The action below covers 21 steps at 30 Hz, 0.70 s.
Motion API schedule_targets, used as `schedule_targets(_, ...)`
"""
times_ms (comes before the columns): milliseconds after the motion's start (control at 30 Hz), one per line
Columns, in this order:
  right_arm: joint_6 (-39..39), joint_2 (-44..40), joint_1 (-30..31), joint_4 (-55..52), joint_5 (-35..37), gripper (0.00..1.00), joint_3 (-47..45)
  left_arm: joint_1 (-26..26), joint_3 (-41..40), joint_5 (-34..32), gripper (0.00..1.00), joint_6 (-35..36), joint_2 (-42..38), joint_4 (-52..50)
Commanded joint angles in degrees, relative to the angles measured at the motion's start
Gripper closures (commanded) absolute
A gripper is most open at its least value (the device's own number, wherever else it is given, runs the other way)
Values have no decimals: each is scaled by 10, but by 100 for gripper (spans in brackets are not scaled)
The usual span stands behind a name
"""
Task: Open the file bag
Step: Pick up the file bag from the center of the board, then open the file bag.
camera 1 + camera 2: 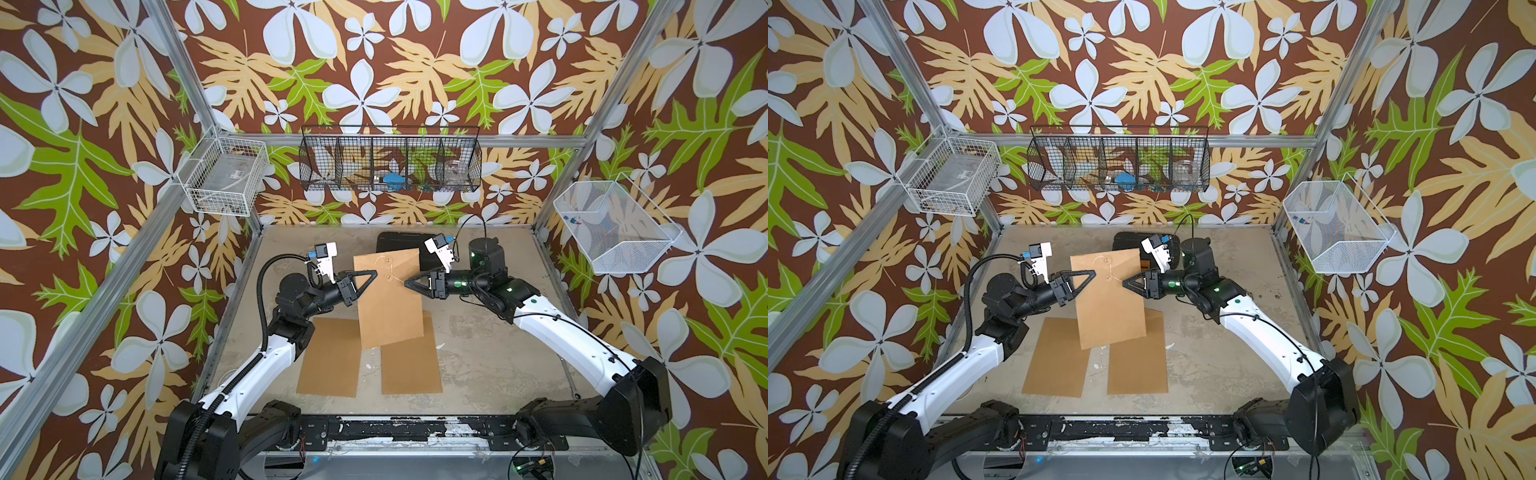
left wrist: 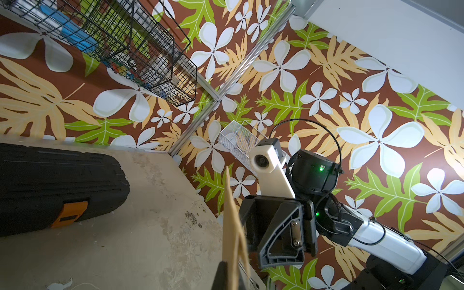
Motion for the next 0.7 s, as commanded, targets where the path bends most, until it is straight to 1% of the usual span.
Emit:
schedule_targets(0, 8, 5, 4, 20, -6, 59, 3, -2, -2, 10, 100, -8, -2, 34)
schedule_targets(500, 16, 22, 11, 37, 0, 63, 2, -13, -20, 24, 100, -36, 5, 78)
schedule_targets(667, 15, 27, 11, 36, -2, 71, 2, -14, -24, 24, 100, -40, 5, 85)
